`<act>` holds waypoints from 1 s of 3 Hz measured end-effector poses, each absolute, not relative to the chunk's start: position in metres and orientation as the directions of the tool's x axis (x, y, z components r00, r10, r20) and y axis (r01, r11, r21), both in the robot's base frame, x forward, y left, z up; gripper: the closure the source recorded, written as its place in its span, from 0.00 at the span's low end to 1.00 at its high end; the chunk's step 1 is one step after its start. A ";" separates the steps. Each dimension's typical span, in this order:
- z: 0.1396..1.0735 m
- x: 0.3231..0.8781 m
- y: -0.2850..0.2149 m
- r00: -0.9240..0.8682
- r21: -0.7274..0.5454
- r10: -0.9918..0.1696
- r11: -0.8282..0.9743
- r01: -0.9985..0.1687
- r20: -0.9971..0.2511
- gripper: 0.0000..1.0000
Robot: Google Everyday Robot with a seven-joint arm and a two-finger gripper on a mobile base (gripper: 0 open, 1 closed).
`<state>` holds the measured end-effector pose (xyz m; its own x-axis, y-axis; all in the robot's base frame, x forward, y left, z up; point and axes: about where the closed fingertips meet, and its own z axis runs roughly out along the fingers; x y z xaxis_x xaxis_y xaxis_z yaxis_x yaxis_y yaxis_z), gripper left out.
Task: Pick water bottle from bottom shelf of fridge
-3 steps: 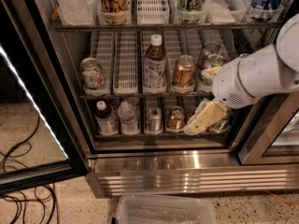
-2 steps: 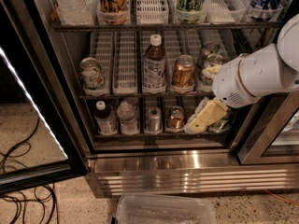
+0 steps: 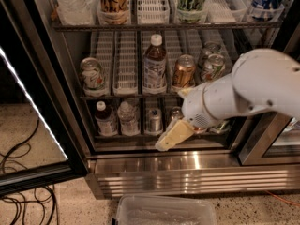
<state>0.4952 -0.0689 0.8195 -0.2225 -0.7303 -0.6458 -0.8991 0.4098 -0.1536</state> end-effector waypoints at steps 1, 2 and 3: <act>0.769 0.479 -0.032 -0.247 -0.129 -0.709 0.431 -0.893 -0.660 0.00; 0.733 0.473 -0.016 -0.290 -0.139 -0.692 0.493 -0.859 -0.661 0.00; 0.735 0.484 -0.016 -0.303 -0.155 -0.655 0.545 -0.824 -0.692 0.00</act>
Offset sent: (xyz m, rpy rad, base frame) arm -0.0164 0.0675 -0.1255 0.0462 -0.0432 -0.2365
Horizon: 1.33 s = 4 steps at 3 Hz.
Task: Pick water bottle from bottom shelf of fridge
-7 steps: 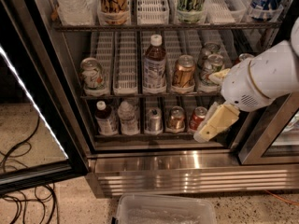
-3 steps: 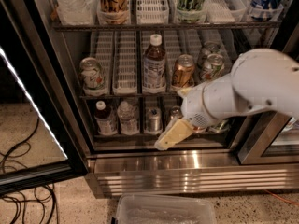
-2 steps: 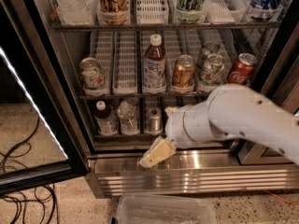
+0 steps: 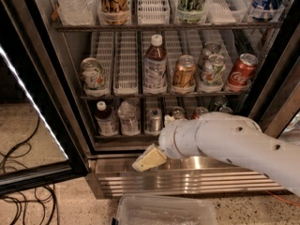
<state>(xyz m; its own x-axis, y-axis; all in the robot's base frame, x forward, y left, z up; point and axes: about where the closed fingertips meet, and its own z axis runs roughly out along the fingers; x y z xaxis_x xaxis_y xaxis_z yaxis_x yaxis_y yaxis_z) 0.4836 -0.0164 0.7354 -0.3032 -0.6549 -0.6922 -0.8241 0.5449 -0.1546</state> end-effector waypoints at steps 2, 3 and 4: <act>0.724 0.486 -0.007 -0.329 -0.137 -0.617 0.586 -0.799 -0.715 0.00; 0.681 0.475 0.017 -0.433 -0.022 -0.515 0.662 -0.749 -0.740 0.00; 0.656 0.470 0.008 -0.525 0.036 -0.413 0.760 -0.649 -0.744 0.00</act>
Offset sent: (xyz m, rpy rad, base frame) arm 0.0103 0.0282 -0.0402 0.1132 -0.0020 -0.1510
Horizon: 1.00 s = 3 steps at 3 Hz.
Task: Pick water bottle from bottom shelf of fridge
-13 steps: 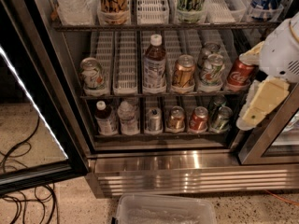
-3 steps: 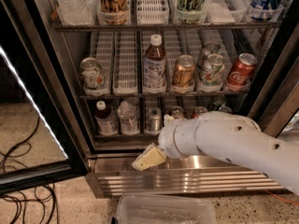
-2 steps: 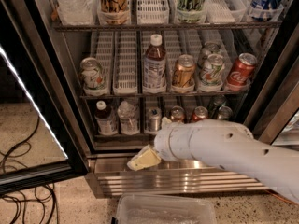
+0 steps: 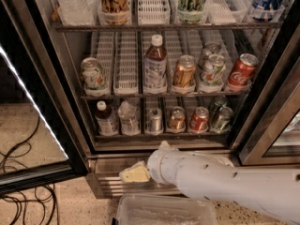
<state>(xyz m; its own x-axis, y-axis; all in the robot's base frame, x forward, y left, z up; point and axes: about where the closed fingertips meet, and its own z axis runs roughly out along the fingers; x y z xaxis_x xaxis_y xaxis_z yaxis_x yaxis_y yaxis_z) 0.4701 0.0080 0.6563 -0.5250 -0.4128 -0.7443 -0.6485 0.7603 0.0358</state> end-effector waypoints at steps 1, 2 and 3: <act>0.655 0.481 0.004 -0.523 0.029 -0.382 0.787 -0.616 -0.762 0.00; 0.655 0.481 0.004 -0.522 0.029 -0.380 0.788 -0.615 -0.764 0.00; 0.653 0.497 -0.004 -0.523 0.038 -0.316 0.829 -0.558 -0.791 0.00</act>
Offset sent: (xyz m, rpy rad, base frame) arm 0.0101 -0.0057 -0.0033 0.0114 -0.0208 -0.0466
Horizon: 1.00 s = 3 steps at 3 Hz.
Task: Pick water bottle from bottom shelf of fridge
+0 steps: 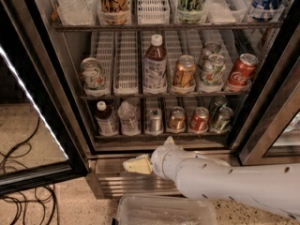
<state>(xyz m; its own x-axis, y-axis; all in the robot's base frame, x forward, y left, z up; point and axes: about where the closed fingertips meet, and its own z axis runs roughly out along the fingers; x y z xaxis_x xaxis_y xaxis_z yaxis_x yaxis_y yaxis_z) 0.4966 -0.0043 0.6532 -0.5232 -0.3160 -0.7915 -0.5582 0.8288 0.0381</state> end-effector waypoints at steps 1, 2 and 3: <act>0.647 0.525 -0.014 -0.518 0.052 -0.212 0.893 -0.448 -0.829 0.00; 0.656 0.561 -0.013 -0.459 0.049 -0.136 0.928 -0.369 -0.878 0.00; 0.656 0.561 -0.013 -0.459 0.049 -0.136 0.928 -0.369 -0.878 0.00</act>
Offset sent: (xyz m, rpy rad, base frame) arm 0.0983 -0.0037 0.0026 0.1227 -0.1952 -0.3047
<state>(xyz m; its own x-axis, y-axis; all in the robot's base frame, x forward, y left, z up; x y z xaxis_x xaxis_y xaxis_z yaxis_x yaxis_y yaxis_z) 0.5606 -0.0133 0.6562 -0.4590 -0.1364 -0.8779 -0.3687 0.9283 0.0486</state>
